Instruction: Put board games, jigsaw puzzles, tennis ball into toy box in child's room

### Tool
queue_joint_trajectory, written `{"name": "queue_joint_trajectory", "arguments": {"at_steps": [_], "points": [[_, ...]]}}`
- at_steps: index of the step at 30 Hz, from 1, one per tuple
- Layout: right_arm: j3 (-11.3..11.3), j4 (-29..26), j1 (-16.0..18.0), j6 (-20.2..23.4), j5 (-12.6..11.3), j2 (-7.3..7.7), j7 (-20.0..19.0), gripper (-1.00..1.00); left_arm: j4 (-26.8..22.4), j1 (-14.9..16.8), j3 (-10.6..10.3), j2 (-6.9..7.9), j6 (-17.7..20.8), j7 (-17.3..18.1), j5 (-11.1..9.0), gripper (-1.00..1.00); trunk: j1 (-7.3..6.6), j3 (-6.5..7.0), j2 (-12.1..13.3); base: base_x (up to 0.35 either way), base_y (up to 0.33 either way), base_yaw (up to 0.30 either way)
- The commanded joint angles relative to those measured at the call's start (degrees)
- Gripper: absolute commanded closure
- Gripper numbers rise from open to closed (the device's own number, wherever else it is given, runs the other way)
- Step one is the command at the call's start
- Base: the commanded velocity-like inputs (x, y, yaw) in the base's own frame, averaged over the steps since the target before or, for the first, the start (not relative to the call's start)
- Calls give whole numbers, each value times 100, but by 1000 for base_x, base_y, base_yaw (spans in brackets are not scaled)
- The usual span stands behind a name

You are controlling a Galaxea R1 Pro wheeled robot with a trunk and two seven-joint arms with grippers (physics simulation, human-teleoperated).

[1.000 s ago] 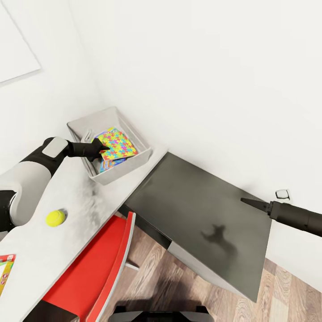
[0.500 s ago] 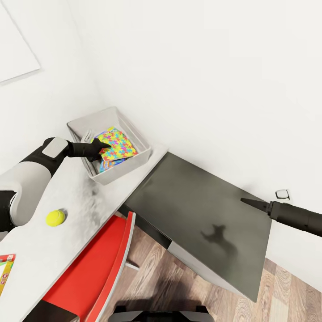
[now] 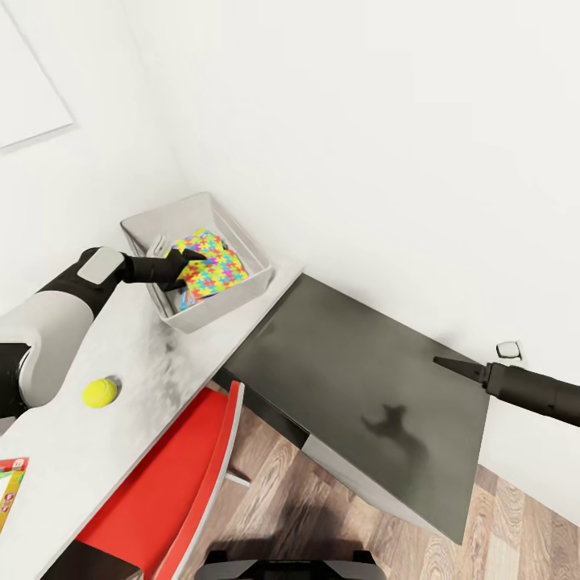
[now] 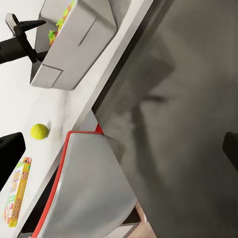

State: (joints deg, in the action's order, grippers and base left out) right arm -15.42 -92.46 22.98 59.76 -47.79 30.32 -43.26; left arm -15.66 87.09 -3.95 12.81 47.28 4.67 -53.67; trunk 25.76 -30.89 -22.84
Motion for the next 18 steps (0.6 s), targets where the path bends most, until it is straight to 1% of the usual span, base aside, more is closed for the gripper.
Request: {"name": "queue_joint_trajectory", "arguments": {"at_steps": [1, 10, 15, 16, 18], "points": [[-5, -1, 5, 24, 24, 1, -33, -100, 3, 5, -41, 5, 3, 49, 24, -100, 3, -8, -9, 0, 0, 0], [-5, -1, 5, 24, 24, 1, -33, -100, -50, 32, -22, 31, 108, 79, 4, -100, 3, -8, -9, 0, 0, 0], [-5, -1, 5, 24, 24, 1, -33, -100, -70, 89, -8, 59, 486, 79, 10, -100, 3, -8, -9, 0, 0, 0], [-5, -1, 5, 24, 24, 1, -33, -100, -70, 89, -8, 59, 486, 79, 10, -100, 3, -8, -9, 0, 0, 0], [-5, -1, 5, 24, 24, 1, -33, -100, -73, 130, -4, 73, 637, 41, 13, -100, 3, -8, -9, 0, 0, 0]]}}
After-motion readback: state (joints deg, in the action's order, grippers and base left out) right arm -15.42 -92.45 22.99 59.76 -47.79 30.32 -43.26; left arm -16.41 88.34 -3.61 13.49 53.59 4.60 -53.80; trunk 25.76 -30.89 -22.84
